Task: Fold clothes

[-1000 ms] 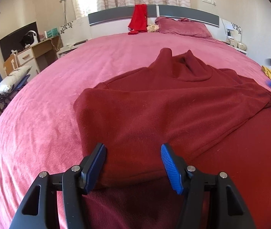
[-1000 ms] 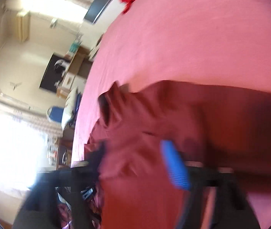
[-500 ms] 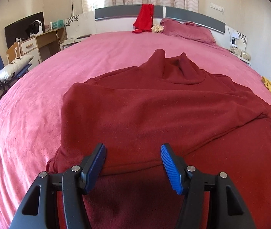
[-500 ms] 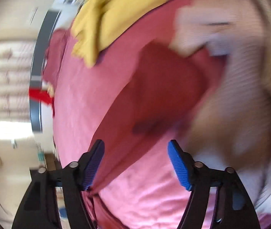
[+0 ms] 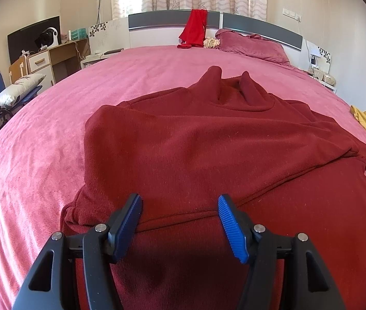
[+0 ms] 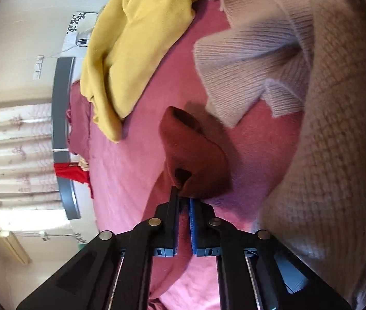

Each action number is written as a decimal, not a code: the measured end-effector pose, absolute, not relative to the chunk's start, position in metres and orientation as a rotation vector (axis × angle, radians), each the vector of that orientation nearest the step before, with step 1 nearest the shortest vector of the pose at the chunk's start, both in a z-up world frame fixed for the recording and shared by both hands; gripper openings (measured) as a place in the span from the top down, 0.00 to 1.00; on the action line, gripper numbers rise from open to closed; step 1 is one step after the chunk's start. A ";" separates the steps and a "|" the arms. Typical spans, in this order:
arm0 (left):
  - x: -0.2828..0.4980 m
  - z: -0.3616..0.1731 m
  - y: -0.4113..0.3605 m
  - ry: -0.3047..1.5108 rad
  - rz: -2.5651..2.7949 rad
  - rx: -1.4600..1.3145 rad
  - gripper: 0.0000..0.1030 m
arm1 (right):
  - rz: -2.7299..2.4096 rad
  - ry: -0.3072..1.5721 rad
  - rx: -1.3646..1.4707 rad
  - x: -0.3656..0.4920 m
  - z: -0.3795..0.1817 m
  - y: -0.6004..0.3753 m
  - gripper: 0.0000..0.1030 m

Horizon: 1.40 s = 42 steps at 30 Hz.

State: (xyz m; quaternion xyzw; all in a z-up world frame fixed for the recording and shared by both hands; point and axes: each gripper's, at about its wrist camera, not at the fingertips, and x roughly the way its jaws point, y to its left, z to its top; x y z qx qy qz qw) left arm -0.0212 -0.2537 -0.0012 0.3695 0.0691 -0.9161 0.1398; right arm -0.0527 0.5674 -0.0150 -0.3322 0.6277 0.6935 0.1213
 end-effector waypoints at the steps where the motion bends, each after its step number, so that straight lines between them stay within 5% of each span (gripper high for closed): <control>1: -0.021 -0.001 -0.254 0.204 -2.649 1.067 0.38 | 2.069 1.797 -0.975 -0.056 -0.005 0.560 0.93; 8: -0.020 0.004 -0.260 0.252 -2.679 1.079 0.38 | 2.524 1.529 -1.055 -0.116 0.103 0.455 0.93; 14: 0.012 0.022 -0.278 0.469 -2.721 1.019 0.38 | 3.052 1.221 -1.287 -0.190 0.182 0.227 0.92; 21: 0.073 0.018 -0.314 0.685 -2.654 0.976 0.38 | 3.225 0.858 -1.858 -0.177 0.099 -0.053 0.91; 26: 0.095 0.005 -0.335 0.795 -2.595 0.992 0.38 | 2.945 0.539 -2.395 -0.170 0.001 -0.148 0.87; 29: 0.095 0.003 -0.340 0.808 -2.585 0.991 0.38 | 3.002 0.595 -2.375 -0.172 0.005 -0.136 0.81; 33: 0.074 0.020 -0.341 0.815 -2.622 0.917 0.38 | 3.133 0.808 -2.230 -0.166 0.041 -0.069 0.52; 42: -0.036 0.052 -0.320 0.539 -2.723 0.909 0.38 | 2.886 1.249 -1.850 -0.182 0.046 0.134 0.51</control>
